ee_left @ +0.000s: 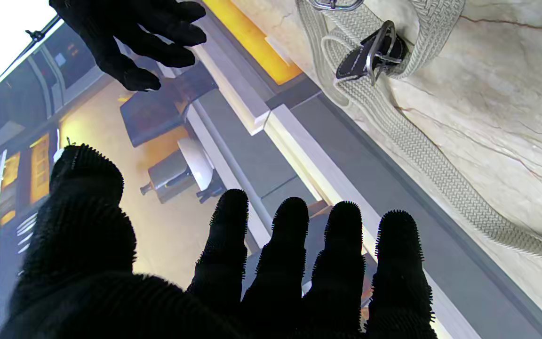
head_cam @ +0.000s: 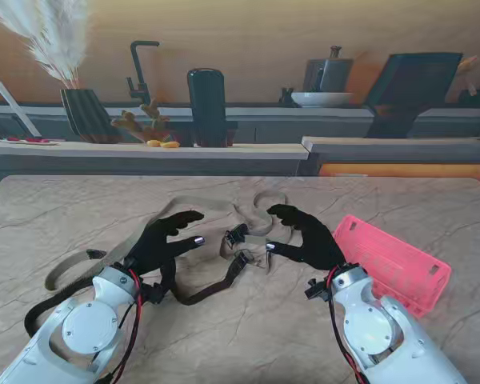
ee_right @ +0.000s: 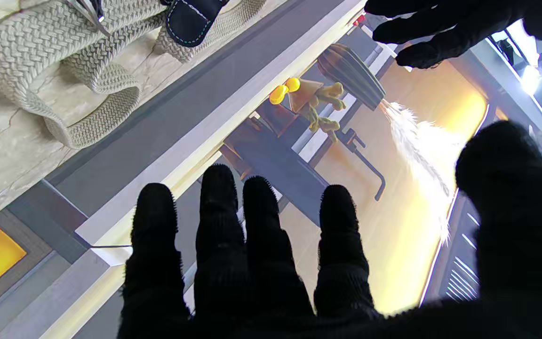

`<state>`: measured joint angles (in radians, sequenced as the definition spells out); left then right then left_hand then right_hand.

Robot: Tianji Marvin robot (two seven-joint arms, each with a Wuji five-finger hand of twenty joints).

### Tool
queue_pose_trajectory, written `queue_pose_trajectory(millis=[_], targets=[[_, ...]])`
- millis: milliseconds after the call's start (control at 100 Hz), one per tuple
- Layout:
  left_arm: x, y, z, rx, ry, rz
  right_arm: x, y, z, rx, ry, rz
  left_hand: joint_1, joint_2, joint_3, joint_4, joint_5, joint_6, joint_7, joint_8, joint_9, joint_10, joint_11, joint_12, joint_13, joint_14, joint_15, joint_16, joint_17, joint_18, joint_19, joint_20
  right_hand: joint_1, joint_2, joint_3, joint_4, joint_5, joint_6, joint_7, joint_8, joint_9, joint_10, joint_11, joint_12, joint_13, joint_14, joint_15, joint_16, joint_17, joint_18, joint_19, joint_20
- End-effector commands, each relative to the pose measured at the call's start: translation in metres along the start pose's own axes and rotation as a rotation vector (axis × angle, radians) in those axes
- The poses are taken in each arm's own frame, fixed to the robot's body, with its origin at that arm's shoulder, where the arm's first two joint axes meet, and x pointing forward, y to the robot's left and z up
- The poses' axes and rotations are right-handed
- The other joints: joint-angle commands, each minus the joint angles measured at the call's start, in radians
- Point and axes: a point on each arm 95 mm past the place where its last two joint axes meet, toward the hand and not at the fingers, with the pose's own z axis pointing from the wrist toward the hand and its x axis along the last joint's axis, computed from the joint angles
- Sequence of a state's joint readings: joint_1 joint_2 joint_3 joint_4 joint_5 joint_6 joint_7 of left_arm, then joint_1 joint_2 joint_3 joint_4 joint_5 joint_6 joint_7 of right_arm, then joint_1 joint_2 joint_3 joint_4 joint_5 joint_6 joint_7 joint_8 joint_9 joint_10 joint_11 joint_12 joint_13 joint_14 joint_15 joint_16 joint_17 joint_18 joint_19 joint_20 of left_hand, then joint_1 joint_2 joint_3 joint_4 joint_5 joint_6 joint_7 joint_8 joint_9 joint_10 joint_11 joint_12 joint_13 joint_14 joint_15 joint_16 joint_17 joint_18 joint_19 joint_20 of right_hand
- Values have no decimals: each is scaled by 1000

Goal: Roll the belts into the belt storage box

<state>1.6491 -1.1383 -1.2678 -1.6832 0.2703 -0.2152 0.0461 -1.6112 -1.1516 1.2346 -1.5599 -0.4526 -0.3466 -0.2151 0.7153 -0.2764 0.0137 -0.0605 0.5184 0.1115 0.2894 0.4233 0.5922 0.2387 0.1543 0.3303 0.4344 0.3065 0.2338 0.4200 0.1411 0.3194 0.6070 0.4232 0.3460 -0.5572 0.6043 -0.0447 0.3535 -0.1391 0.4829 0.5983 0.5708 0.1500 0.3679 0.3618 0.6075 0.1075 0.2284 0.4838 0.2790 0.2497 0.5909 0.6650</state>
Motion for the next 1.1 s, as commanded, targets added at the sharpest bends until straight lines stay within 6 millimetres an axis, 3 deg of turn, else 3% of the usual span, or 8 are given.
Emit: queue_pose_trajectory(millis=[0, 290, 530, 870, 1090], targets=[[-2, 4, -3, -18, -7, -6, 3, -3, 0, -4, 14, 10, 7, -25, -9, 29, -5, -36, -40, -13, -7, -23, -34, -16, -2, -24, -19, -11, 1, -31, -14, -14, -36, -24, 20, -18, -29, -5, -6, -3, -28, -25, -13, -5, -33, -30, -15, -16, -10, -36, -23, -10], [-2, 5, -10, -18, -17, 20, 4, -5, 1, 7, 10, -11, 17, -20, -8, 28, 8, -36, -33, -10, 10, -24, -28, -12, 13, -21, -9, -6, 10, -34, -7, -12, 14, -21, 33, -14, 11, -12, 13, -1, 5, -18, 10, 2, 2, -22, 30, 11, 8, -31, 9, 11], [-2, 6, -8, -57, -35, 36, 4, -14, 13, 140, 86, -163, 34, -20, -6, 27, 44, -33, -9, 2, 40, -20, -14, -1, 28, -13, 5, 4, 11, -36, 6, -9, 86, -39, 107, -15, 59, -49, 47, 8, 27, -20, 28, 5, 10, -37, 36, 14, 10, -50, 13, 14], [-3, 19, -14, -232, -79, 310, 2, -25, 16, 196, 114, -210, 32, -28, -15, 25, 78, 14, 2, 19, 63, -15, 1, 18, 35, -6, 23, 19, 5, -35, 28, -8, 70, -40, 128, -22, 67, -41, 55, 4, 35, -20, 42, 6, 17, -34, 46, 17, 14, -48, 16, 12], [-1, 40, -12, -339, -63, 435, 0, -23, 13, 178, 105, -219, 62, -23, 6, 29, 32, 30, -1, 24, 23, -18, 20, 34, 5, -12, 47, 34, -22, -51, 67, -7, 59, -30, 128, -21, 71, -36, 56, 1, 43, -20, 49, 7, 23, -33, 55, 20, 15, -45, 21, 12]])
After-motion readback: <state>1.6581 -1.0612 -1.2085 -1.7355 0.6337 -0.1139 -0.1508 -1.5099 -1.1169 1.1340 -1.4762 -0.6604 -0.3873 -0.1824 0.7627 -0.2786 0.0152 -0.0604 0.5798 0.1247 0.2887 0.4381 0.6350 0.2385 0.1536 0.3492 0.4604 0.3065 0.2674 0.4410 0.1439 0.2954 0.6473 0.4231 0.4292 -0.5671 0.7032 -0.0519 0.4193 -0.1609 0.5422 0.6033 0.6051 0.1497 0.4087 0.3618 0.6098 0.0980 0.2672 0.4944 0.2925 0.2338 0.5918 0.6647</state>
